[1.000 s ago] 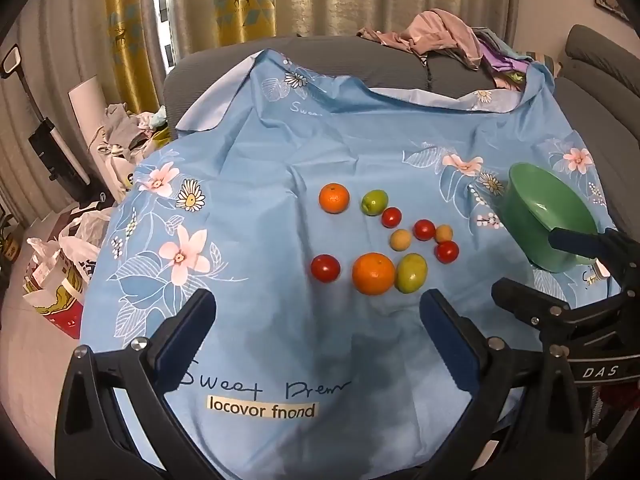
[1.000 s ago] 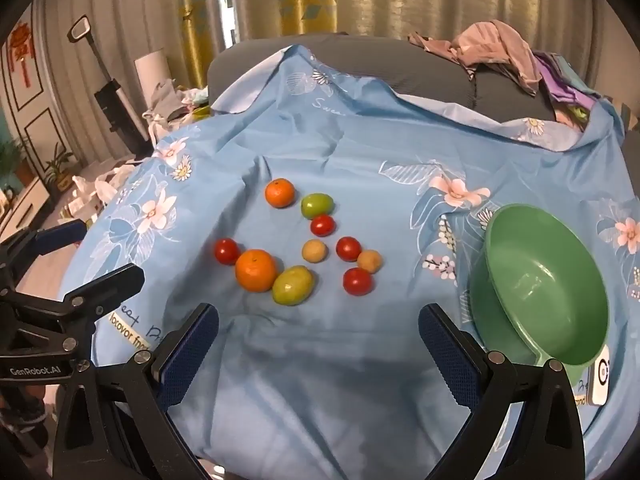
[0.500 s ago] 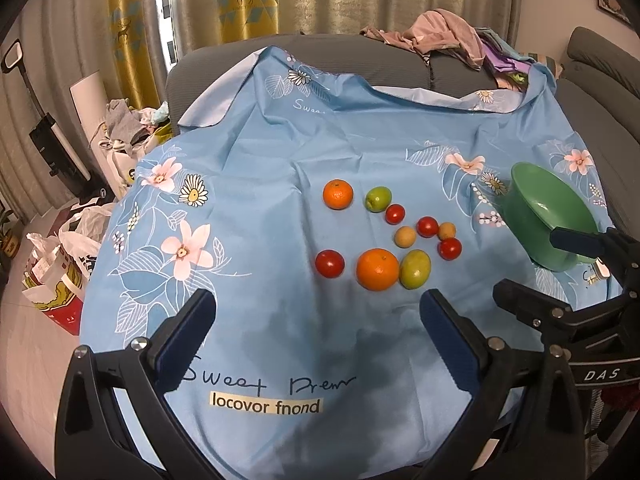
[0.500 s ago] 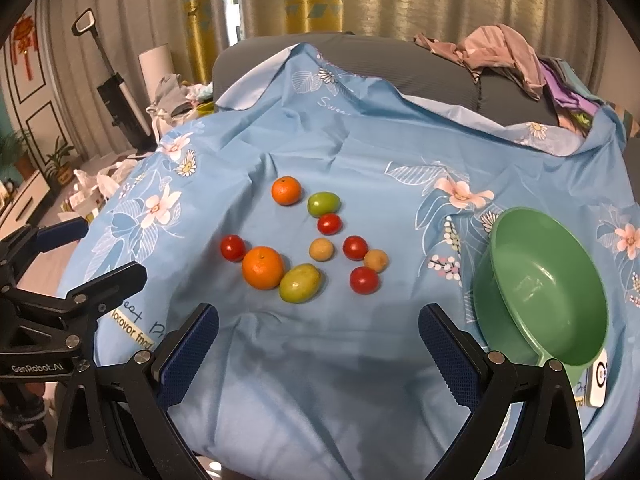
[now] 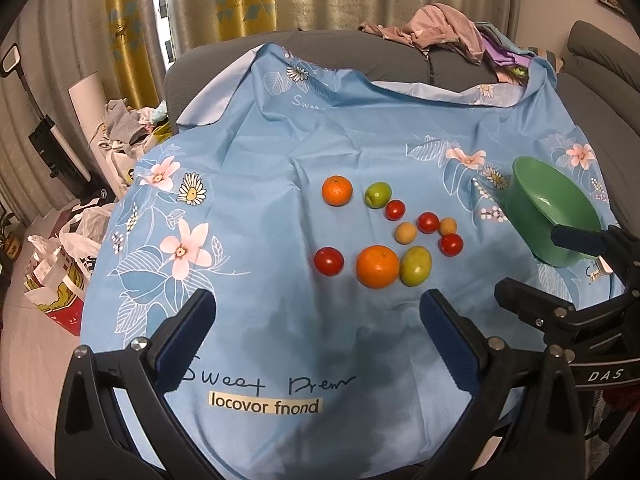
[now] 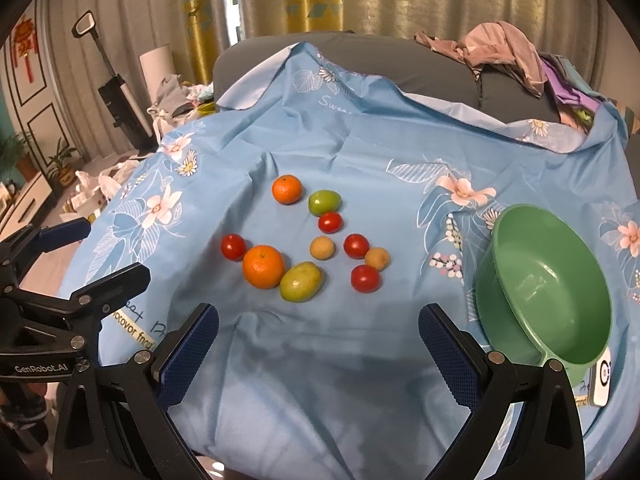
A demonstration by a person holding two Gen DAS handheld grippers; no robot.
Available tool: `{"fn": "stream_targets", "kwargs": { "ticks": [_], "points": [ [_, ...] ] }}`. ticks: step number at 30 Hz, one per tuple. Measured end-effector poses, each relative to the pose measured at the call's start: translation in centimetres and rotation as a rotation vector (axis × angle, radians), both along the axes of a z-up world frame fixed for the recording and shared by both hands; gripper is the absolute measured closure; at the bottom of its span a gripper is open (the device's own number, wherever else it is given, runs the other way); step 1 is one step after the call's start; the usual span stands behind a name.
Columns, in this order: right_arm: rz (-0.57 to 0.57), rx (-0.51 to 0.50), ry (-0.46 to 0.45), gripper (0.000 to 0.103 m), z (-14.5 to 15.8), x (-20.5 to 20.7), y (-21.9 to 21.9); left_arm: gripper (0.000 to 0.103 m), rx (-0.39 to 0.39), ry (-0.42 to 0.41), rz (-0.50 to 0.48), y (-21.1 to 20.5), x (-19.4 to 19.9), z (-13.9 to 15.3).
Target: Organize fruits
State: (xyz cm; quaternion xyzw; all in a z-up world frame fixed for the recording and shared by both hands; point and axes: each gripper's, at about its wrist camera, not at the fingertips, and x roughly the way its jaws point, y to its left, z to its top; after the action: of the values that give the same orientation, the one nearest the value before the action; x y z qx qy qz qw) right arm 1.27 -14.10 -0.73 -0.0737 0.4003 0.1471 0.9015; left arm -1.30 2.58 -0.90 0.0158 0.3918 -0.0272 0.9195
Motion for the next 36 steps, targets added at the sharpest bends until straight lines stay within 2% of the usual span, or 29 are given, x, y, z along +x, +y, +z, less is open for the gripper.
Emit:
{"fn": "stream_targets", "kwargs": {
  "ticks": [36],
  "points": [
    [0.002,0.017,0.007,0.002,0.13,0.0,-0.35,0.001,0.021,0.007,-0.01,-0.79,0.33,0.01]
  ]
}}
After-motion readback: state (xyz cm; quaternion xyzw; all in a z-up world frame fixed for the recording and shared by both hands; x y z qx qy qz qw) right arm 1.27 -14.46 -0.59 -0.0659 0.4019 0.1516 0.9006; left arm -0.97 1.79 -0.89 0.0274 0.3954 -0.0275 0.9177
